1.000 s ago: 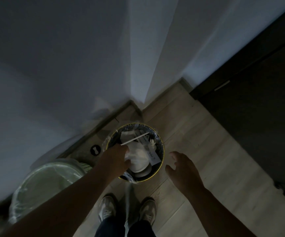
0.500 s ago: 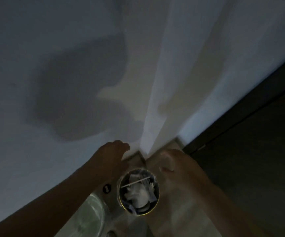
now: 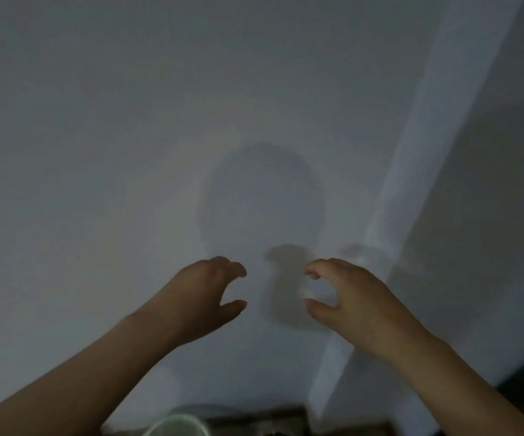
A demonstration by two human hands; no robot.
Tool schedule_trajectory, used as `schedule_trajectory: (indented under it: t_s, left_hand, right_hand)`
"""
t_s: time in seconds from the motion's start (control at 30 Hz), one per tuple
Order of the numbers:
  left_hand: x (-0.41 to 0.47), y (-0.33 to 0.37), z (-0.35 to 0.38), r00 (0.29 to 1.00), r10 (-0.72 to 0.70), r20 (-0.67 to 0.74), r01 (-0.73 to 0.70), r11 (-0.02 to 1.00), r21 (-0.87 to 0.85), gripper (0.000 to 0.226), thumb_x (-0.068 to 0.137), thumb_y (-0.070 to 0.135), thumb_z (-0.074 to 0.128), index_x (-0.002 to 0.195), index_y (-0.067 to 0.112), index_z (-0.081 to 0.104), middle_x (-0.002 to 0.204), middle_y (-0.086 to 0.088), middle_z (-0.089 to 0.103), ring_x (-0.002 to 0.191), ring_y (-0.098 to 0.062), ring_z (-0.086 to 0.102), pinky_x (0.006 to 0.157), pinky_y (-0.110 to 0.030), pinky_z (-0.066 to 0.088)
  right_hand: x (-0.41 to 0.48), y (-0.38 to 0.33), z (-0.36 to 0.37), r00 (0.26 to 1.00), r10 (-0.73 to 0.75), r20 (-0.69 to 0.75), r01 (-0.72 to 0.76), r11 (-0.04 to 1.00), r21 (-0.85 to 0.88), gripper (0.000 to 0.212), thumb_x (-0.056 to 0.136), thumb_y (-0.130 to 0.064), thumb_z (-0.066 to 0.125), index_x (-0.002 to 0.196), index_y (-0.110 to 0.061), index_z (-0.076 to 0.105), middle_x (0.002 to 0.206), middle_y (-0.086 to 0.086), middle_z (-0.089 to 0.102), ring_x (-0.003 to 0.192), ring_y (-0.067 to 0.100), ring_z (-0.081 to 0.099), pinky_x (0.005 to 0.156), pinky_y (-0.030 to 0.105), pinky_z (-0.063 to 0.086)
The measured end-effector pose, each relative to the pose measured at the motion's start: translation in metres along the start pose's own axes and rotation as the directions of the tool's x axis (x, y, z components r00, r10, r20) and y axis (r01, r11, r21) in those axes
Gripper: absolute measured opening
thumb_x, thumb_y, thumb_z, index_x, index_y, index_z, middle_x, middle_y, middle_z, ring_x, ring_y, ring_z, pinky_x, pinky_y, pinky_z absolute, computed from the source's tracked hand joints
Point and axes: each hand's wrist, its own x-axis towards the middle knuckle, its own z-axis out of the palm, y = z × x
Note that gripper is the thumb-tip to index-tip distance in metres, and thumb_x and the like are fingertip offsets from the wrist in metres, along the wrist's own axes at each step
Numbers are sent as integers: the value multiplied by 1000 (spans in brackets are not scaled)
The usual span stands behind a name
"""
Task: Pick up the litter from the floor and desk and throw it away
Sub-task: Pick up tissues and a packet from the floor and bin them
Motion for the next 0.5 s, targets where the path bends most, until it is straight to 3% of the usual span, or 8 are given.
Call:
schedule_trajectory:
  t_s: [0.13,0.27,0.4,0.5]
  left_hand:
    - [-67,-22,-68,977,-186,-103,193,980,57,50,89,49,56,135,33,45,132,12,51,110,-7,54,94,-18,39]
    - [-164,-50,-126,896,-387,-215,417,902,115,51,88,50,56,135,34,45,132,15,51,108,-6,55,94,-18,41]
    - [-287,-67,-175,752,-582,-309,640,757,132,52,87,50,57,135,34,44,133,16,49,104,-4,55,96,-21,42]
    - [-390,-67,-205,612,-689,-387,777,615,134,54,85,48,60,135,33,46,134,14,50,115,-7,54,99,-22,41]
  right_hand:
    - [25,-71,-16,976,-217,-23,218,976,15,44,87,-40,62,128,-30,52,123,-15,55,114,3,50,90,13,33]
    - [46,-171,-11,898,-439,-8,439,896,68,42,87,-43,60,127,-34,51,121,-18,54,112,1,50,91,15,36]
    - [46,-295,6,752,-659,-28,657,745,111,42,87,-42,59,127,-33,51,121,-18,54,114,2,48,90,12,31]
    - [21,-395,22,610,-792,-21,783,599,166,44,88,-41,60,130,-32,51,126,-15,55,115,3,49,91,12,32]
